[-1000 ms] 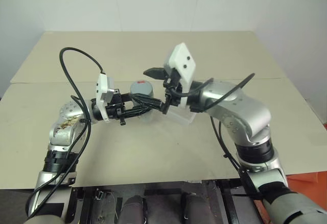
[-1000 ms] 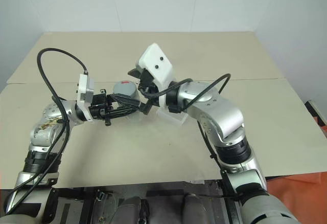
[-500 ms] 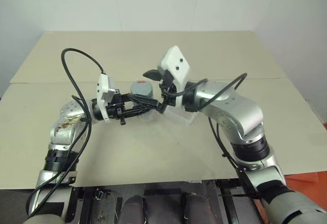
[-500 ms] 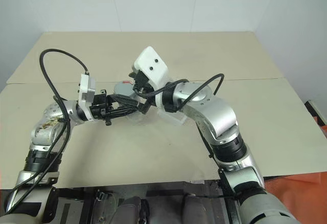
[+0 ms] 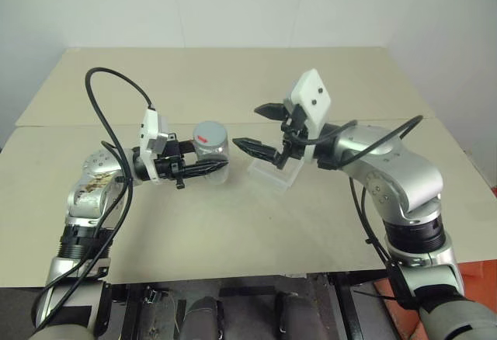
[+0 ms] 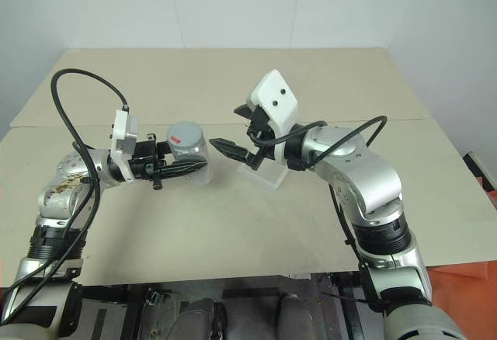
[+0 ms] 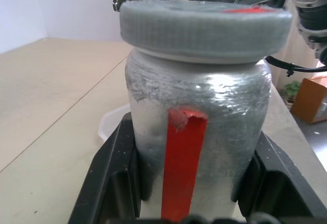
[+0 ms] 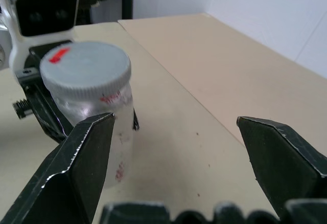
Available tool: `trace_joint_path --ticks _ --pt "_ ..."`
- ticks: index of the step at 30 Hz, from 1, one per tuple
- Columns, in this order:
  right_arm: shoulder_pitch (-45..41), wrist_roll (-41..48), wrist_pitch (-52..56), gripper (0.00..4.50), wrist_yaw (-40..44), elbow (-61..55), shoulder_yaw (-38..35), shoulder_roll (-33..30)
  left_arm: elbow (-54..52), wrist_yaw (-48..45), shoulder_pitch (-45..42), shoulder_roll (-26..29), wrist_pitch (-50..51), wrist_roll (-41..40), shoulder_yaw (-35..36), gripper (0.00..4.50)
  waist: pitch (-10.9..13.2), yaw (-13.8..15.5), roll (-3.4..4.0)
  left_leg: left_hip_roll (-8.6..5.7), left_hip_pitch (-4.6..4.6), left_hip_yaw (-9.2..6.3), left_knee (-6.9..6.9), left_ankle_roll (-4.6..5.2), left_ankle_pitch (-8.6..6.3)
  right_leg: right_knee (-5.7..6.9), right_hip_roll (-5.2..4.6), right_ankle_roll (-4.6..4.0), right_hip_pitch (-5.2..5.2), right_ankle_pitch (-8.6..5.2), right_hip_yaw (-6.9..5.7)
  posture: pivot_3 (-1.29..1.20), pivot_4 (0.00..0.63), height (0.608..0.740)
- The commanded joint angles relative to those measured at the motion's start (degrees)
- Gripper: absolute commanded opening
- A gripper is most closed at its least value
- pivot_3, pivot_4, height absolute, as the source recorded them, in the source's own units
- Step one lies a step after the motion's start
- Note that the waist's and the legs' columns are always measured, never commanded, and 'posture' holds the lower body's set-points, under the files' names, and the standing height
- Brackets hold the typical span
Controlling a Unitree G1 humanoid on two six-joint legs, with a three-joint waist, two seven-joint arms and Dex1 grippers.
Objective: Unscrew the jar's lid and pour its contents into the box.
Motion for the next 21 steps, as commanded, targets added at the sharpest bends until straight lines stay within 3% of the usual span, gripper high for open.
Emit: trace_joint_path --ticks 1,7,21 --pt "-0.09 1.7 -2.23 4.46 2.93 -3.13 -1.4 -1.15 -2.04 -0.3 -0.61 0.31 -1.05 -0.56 0.81 1.91 0.0 -0.05 0.0 0.0 0.0 0.0 0.0 0.0 0.0 0.0 0.0 0.0 0.0 0.0 0.0 0.0 0.15 0.74" --pt "-1.38 5.27 -1.98 4.46 5.06 -4.04 -2.46 0.46 -0.72 -0.09 -1.68 -0.46 -1.79 0.3 0.09 1.91 0.0 -0.02 0.0 0.0 0.01 0.0 0.0 0.01 0.0 0.0 0.0 0.0 0.0 0.0 0.0 0.0 0.15 0.74" --pt "-7.33 3.82 0.25 4.46 2.6 -0.97 2.19 4.61 0.44 -0.21 -2.07 -2.27 -4.0 1.5 -0.9 1.91 0.0 -0.02 0.0 0.0 0.01 0.0 0.0 0.0 0.0 0.01 0.0 0.0 0.0 0.0 0.0 0.0 0.15 0.74"
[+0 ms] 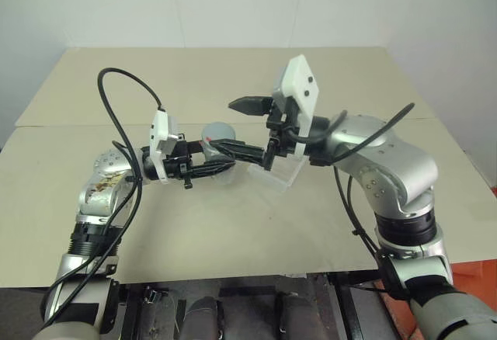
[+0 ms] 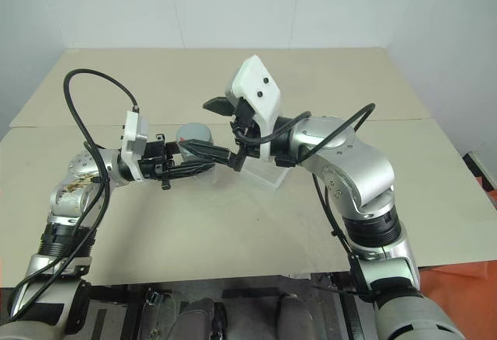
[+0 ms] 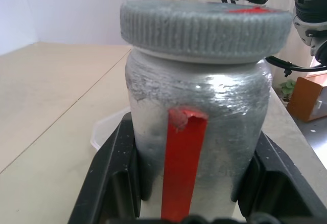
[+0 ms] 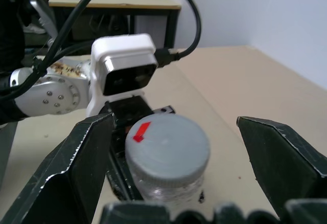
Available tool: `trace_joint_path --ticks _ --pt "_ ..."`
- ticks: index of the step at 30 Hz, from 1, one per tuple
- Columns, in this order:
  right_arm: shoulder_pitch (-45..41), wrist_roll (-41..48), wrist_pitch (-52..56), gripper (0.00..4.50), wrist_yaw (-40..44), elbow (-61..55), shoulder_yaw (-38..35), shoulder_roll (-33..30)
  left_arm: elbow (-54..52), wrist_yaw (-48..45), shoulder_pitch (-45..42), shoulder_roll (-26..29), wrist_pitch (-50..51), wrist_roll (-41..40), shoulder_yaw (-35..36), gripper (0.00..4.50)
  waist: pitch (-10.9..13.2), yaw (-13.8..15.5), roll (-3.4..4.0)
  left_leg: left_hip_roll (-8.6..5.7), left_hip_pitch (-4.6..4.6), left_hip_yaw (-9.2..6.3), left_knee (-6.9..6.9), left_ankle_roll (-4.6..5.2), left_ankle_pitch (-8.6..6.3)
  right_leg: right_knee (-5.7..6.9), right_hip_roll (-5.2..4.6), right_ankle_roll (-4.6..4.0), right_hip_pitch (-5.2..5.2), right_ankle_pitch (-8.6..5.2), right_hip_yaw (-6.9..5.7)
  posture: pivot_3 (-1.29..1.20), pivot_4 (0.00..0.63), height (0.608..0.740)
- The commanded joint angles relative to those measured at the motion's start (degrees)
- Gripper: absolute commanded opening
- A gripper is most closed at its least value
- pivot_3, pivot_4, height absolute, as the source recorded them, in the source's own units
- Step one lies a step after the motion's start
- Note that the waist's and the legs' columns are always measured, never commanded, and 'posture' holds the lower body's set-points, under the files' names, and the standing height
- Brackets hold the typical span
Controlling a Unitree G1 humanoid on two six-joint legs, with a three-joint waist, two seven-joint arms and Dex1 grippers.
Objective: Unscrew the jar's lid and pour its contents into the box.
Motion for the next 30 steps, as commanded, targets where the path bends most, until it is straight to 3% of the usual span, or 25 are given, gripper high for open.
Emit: trace_joint_path --ticks 1,21,25,30 --pt "-2.02 -0.02 0.51 4.46 -0.15 -1.09 0.38 0.18 -1.12 -0.27 -0.74 0.14 -1.43 -0.22 0.75 1.91 0.0 0.0 0.0 0.0 0.0 0.0 0.0 0.0 0.0 0.0 0.0 0.0 0.0 0.0 0.0 0.0 0.15 0.74" --pt "-4.48 -0.85 1.65 4.46 -0.05 2.01 2.44 1.08 -1.63 -0.19 0.41 0.83 -1.91 -0.44 1.06 1.91 0.0 0.01 0.0 0.0 0.0 0.0 0.0 0.0 0.0 0.0 0.0 0.0 0.0 0.0 0.0 0.0 0.15 0.74" --pt "-4.61 -0.94 2.2 3.61 -0.07 2.17 2.68 0.95 -1.39 -0.26 0.17 0.73 -2.0 -0.38 0.95 1.91 0.0 -0.01 0.0 0.0 0.0 0.0 0.0 0.0 0.0 0.0 0.0 0.0 0.0 0.0 0.0 0.0 0.15 0.74" --pt "-4.72 -0.99 3.45 1.95 0.34 1.86 3.29 0.45 -1.32 -0.33 0.22 0.55 -2.22 -0.38 0.88 1.91 0.0 -0.01 0.0 0.0 0.0 0.0 0.0 0.0 0.0 0.0 0.0 0.0 0.0 0.0 0.0 0.0 0.15 0.74"
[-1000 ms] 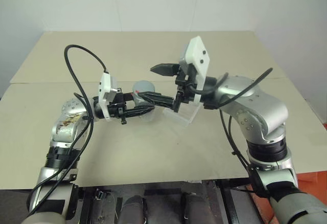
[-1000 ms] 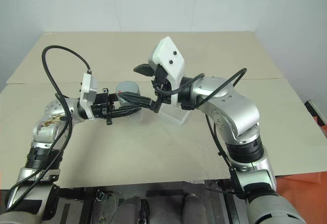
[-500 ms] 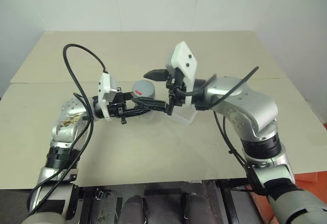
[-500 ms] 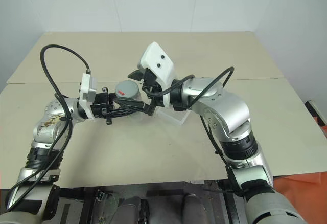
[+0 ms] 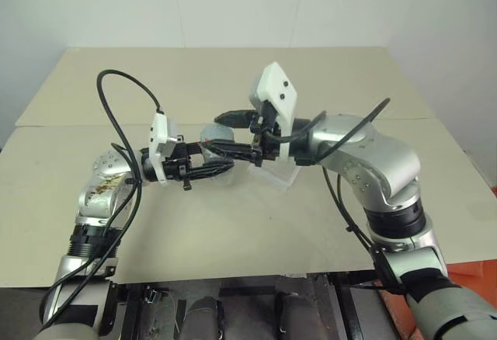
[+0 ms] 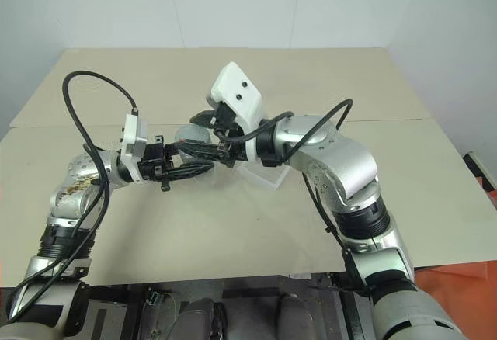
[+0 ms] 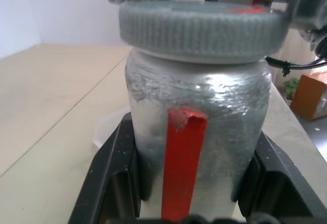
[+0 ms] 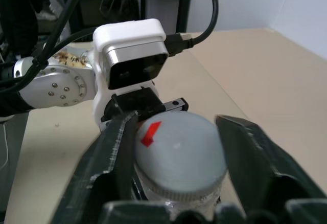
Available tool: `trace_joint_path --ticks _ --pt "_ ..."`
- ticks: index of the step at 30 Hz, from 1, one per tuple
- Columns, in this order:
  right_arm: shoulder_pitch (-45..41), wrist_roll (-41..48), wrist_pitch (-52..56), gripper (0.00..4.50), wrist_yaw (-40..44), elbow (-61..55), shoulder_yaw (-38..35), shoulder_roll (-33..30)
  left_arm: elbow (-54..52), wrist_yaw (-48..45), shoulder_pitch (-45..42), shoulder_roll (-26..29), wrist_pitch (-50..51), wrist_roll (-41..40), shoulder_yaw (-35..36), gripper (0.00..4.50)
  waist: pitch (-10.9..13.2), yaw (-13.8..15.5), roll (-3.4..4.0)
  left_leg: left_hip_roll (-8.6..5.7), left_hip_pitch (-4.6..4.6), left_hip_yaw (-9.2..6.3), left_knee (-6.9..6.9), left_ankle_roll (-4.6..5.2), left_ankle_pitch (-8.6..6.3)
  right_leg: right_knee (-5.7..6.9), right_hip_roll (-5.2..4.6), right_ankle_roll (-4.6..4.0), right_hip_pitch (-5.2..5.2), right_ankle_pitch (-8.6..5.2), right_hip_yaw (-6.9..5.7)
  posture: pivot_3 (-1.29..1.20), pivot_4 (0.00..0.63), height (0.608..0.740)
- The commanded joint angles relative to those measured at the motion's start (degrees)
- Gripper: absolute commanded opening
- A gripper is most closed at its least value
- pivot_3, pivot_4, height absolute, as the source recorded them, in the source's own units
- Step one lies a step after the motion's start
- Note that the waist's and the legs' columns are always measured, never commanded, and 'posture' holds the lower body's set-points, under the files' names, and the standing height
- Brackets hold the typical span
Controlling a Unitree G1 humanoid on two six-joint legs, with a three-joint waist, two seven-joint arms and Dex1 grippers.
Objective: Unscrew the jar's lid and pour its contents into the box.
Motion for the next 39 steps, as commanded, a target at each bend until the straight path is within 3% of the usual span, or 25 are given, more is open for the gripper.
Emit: trace_joint_path --ticks 1,4,10,13,20,39 --pt "-1.07 -0.35 0.8 1.6 0.2 -1.12 0.24 -0.44 -1.43 -0.3 -0.68 0.11 -1.27 -0.56 1.01 1.91 0.0 0.0 0.0 0.0 0.0 0.0 0.0 0.0 0.0 0.0 0.0 0.0 0.0 0.0 0.0 0.0 0.15 0.74" --pt "-1.18 -0.45 0.82 0.56 0.38 -1.01 0.31 -0.6 -1.44 -0.23 -0.73 -0.01 -1.31 -0.55 1.01 1.91 0.0 0.02 0.0 0.0 -0.01 0.0 0.0 0.0 0.0 0.0 0.0 0.0 0.0 0.0 0.0 0.0 0.15 0.74" --pt "-1.11 -0.75 0.18 0.56 0.84 -1.06 0.07 -0.43 -2.0 -0.01 -0.4 0.11 -1.17 -0.69 1.21 1.91 0.0 0.0 0.0 0.0 0.0 0.0 0.0 0.0 0.0 0.0 0.0 0.0 0.0 0.0 0.0 0.0 0.15 0.74" --pt "-1.27 -0.48 -0.35 1.15 1.15 -0.98 -0.71 -0.13 -2.17 0.23 -0.29 0.15 -1.09 -0.69 1.28 1.91 0.0 0.0 0.0 0.0 0.0 0.0 0.0 0.0 0.0 0.0 0.0 0.0 0.0 0.0 0.0 0.0 0.15 0.74" --pt "-1.66 -0.5 0.1 3.57 0.91 -1.08 -1.26 0.15 -2.68 0.49 0.19 0.63 -0.86 -0.92 1.66 1.91 0.0 0.0 0.0 0.0 0.0 0.0 0.0 0.0 0.0 0.0 0.0 0.0 0.0 0.0 0.0 0.0 0.15 0.74" --pt "-1.42 -2.5 -0.26 3.57 1.18 -0.41 0.68 0.05 -3.34 1.08 0.32 0.8 -0.61 -1.06 1.57 1.91 0.0 0.01 0.0 0.0 0.0 0.0 0.0 0.0 0.0 0.0 0.0 0.0 0.0 0.0 0.0 0.0 0.15 0.74"
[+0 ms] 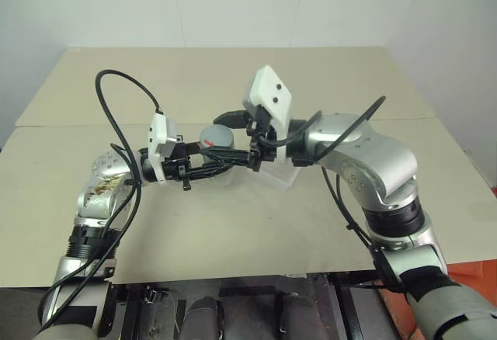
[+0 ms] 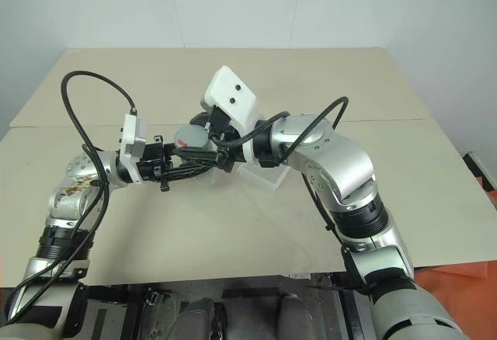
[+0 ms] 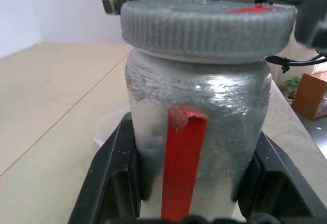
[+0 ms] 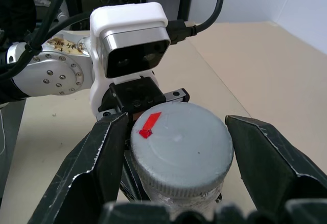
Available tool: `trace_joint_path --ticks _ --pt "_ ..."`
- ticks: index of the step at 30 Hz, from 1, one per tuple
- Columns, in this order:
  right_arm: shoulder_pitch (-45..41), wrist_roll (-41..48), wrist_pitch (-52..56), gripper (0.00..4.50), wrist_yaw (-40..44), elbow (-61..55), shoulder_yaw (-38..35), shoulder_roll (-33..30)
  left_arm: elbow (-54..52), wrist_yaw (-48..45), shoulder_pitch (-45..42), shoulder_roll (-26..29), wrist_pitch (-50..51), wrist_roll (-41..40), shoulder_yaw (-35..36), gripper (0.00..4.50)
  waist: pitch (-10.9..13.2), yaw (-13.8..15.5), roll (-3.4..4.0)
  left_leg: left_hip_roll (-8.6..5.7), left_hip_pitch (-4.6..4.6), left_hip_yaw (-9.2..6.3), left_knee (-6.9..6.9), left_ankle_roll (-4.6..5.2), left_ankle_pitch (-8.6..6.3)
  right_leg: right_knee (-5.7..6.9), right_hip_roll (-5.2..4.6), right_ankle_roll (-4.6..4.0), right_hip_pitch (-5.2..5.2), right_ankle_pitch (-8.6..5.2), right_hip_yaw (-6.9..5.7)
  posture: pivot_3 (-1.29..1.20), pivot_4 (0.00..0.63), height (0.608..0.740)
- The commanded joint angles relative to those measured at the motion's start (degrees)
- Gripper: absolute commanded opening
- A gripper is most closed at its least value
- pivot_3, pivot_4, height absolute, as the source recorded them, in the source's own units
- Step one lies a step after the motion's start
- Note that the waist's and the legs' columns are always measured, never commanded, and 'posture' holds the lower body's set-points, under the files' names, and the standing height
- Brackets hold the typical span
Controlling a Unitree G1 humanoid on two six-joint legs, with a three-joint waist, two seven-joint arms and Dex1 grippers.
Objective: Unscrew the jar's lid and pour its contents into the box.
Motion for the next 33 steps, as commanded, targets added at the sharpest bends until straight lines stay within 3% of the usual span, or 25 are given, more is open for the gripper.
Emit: trace_joint_path --ticks 1,5,13,27,33 --pt "-1.13 -0.26 -0.41 3.57 -0.06 -0.79 -0.74 0.0 -2.34 0.29 0.02 0.49 -0.6 -0.81 1.5 1.91 0.0 0.0 0.0 0.0 0.0 0.0 0.0 0.0 0.0 0.0 0.0 0.0 0.0 0.0 0.0 0.0 0.15 0.74" --pt "-1.26 -0.57 -0.4 2.79 -0.37 -0.47 -0.78 0.23 -2.39 0.34 0.24 0.54 -0.63 -0.83 1.57 1.91 0.0 -0.01 0.0 0.0 0.0 0.0 0.0 0.0 0.0 0.0 0.0 0.0 0.0 0.0 0.0 0.0 0.15 0.74" --pt "-1.57 -0.95 -1.28 2.78 -0.29 0.07 -1.8 0.53 -3.39 0.48 1.56 0.84 -0.22 -1.1 1.61 1.91 0.0 -0.01 0.0 0.0 0.0 0.0 0.0 0.0 0.0 0.0 0.0 0.0 0.0 0.0 0.0 0.0 0.15 0.74" --pt "-2.92 3.0 -1.62 2.78 -1.65 1.47 -12.01 -5.28 -5.52 1.79 7.05 1.84 2.06 -2.26 2.04 1.91 0.0 0.02 0.0 0.0 0.0 0.0 0.0 0.0 0.0 0.0 0.0 0.0 0.0 0.0 0.0 0.0 0.15 0.74" --pt "-2.11 4.71 -2.05 2.78 -2.62 0.31 -11.45 -6.36 -5.82 0.27 6.51 2.01 3.09 -2.95 0.59 1.91 0.0 0.01 0.0 0.0 0.01 0.0 0.0 0.0 0.0 0.0 0.0 0.0 0.0 0.0 0.0 0.0 0.15 0.74"
